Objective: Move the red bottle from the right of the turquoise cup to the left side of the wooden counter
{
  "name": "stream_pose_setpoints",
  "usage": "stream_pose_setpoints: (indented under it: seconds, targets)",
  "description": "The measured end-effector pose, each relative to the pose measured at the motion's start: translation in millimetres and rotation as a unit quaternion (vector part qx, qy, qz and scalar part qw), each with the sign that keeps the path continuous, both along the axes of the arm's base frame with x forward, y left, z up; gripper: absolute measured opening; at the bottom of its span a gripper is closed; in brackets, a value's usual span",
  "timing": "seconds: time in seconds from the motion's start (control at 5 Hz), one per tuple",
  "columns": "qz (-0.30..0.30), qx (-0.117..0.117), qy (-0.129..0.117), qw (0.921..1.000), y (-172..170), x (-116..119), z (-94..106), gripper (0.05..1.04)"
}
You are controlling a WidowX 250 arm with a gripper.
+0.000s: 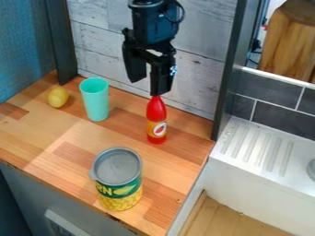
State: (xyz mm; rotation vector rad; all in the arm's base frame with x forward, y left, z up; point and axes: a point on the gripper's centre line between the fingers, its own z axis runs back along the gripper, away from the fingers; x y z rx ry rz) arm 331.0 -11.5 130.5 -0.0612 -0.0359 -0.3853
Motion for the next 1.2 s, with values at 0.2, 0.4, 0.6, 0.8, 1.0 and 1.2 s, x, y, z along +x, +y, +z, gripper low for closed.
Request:
stream_pose_setpoints:
  seconds: [0.2,0.4,0.6,0.8,1.0,1.2]
  targets:
    - [0.003,0.027,0.014,0.9995,-5,13,-14.9,1.001]
    - [0.02,0.054,0.023,0.9981,-2,22,-23.3,1.001]
    - [0.035,0.063,0.022,0.9972,1,31,-24.5,1.001]
    - [0.047,0.072,0.025,0.996,4,34,-26.6,1.001]
    - [0.047,0.072,0.036,0.9956,4,34,-33.3,0.963]
    - [0.046,0.069,0.043,0.9956,3,33,-37.9,0.712]
